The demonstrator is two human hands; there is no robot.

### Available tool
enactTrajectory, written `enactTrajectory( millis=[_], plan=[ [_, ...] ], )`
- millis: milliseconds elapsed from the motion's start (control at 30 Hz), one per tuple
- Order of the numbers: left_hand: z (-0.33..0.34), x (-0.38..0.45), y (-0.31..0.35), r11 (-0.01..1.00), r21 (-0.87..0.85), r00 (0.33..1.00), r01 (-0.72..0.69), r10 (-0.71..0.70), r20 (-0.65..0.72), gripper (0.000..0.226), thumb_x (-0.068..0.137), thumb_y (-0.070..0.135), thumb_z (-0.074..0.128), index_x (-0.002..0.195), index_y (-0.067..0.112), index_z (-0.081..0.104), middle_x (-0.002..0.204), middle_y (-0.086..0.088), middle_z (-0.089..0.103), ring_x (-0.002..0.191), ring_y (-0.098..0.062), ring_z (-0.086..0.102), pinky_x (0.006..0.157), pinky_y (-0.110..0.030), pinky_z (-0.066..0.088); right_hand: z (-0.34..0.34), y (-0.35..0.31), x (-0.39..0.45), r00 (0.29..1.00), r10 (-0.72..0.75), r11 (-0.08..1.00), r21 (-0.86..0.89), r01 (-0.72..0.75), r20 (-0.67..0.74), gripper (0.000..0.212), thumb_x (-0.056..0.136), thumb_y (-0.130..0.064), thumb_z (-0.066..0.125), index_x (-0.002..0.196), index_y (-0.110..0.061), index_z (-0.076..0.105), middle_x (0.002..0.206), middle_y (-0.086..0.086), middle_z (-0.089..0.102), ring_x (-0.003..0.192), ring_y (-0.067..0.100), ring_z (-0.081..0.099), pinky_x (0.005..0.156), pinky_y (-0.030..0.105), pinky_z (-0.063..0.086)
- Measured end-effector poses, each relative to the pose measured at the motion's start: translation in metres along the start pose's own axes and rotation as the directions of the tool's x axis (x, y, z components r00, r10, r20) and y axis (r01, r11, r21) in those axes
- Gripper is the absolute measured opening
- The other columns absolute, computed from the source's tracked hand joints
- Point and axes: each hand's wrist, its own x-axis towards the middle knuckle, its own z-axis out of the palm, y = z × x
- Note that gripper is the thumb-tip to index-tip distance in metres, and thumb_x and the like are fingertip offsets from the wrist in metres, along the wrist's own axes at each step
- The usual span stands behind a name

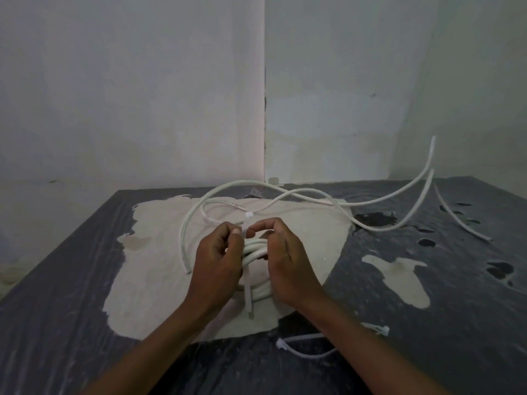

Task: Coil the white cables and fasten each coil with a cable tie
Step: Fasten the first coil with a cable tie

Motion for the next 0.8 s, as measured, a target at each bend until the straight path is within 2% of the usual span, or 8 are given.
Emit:
enactTrajectory(
  millis=[100,233,300,400,533,600,667,800],
  plan=[
    [-0.003,-0.002,-0.001,1.0,0.017,0.995,-0.009,0.007,0.1,0.027,0.101,0.011,0.035,0.085,-0.002,0.053,0.063,-0.002,0.057,0.048,-0.002,0.051,0.044,-0.013,0.039,0.002,0.0,-0.001,1.0,0.012,1.0,0.019,-0.012,-0.015,0.032,0.09,-0.028,0.029,0.098,-0.019,0.058,0.085,-0.01,0.065,0.076,-0.001,0.064,0.068,0.011,0.049],
    [-0.004,-0.006,0.003,0.999,0.026,0.983,-0.028,0.023,0.18,0.026,0.101,0.01,0.032,0.089,-0.003,0.052,0.066,-0.005,0.061,0.048,-0.004,0.055,0.043,-0.014,0.04,0.0,0.006,-0.006,0.999,0.02,0.999,0.041,-0.019,-0.036,0.031,0.09,-0.028,0.031,0.098,-0.016,0.059,0.086,0.002,0.068,0.074,0.012,0.066,0.068,0.028,0.056],
    [-0.005,-0.006,0.004,0.999,0.029,0.981,-0.027,0.021,0.191,0.025,0.101,0.011,0.033,0.09,-0.001,0.052,0.067,-0.006,0.063,0.048,-0.005,0.056,0.043,-0.015,0.041,-0.001,0.008,-0.007,0.999,0.037,0.998,0.051,-0.036,-0.031,0.032,0.091,-0.029,0.03,0.1,-0.014,0.057,0.087,0.007,0.067,0.073,0.014,0.066,0.067,0.031,0.057],
    [-0.005,-0.004,0.004,0.999,0.035,0.979,-0.013,0.006,0.202,0.025,0.101,0.013,0.033,0.09,0.002,0.054,0.067,-0.005,0.065,0.048,-0.01,0.059,0.043,-0.019,0.045,-0.001,0.011,-0.01,0.998,0.048,0.999,0.019,-0.047,-0.047,0.035,0.092,-0.03,0.028,0.106,-0.013,0.055,0.091,0.006,0.065,0.077,0.01,0.065,0.07,0.021,0.053],
    [-0.004,-0.003,0.004,0.998,0.067,0.979,-0.012,-0.002,0.205,0.027,0.101,0.013,0.033,0.086,0.006,0.054,0.065,0.003,0.066,0.049,-0.009,0.06,0.045,-0.019,0.047,-0.004,0.008,-0.012,0.998,0.019,0.989,-0.144,-0.028,-0.064,0.04,0.096,-0.042,0.026,0.117,-0.021,0.052,0.106,0.001,0.059,0.094,0.006,0.059,0.082,0.015,0.047],
    [-0.003,-0.002,0.005,0.998,0.058,0.981,-0.012,0.001,0.196,0.027,0.101,0.013,0.034,0.083,0.006,0.053,0.061,-0.001,0.064,0.048,-0.009,0.06,0.045,-0.019,0.046,-0.008,0.001,-0.011,0.993,-0.06,0.97,-0.241,0.035,-0.097,0.041,0.095,-0.05,0.032,0.121,-0.025,0.051,0.115,-0.004,0.053,0.105,0.003,0.054,0.087,0.013,0.046],
    [-0.002,-0.004,0.007,0.998,0.06,0.983,-0.013,0.002,0.185,0.027,0.101,0.015,0.034,0.082,0.007,0.051,0.06,-0.001,0.063,0.048,-0.009,0.059,0.045,-0.018,0.046,-0.014,-0.007,-0.011,0.973,-0.206,0.913,-0.379,0.152,-0.107,0.036,0.095,-0.049,0.039,0.12,-0.026,0.052,0.118,-0.007,0.048,0.109,0.006,0.051,0.09,0.021,0.048],
    [-0.002,-0.004,0.006,0.995,0.086,0.983,-0.049,0.033,0.182,0.028,0.101,0.015,0.034,0.079,0.009,0.05,0.06,0.005,0.064,0.047,-0.009,0.057,0.044,-0.019,0.046,-0.031,-0.024,-0.013,0.88,-0.474,0.748,-0.539,0.389,-0.022,0.024,0.092,-0.036,0.059,0.102,-0.014,0.064,0.107,0.003,0.053,0.098,0.017,0.055,0.084,0.024,0.048]
  ],
)
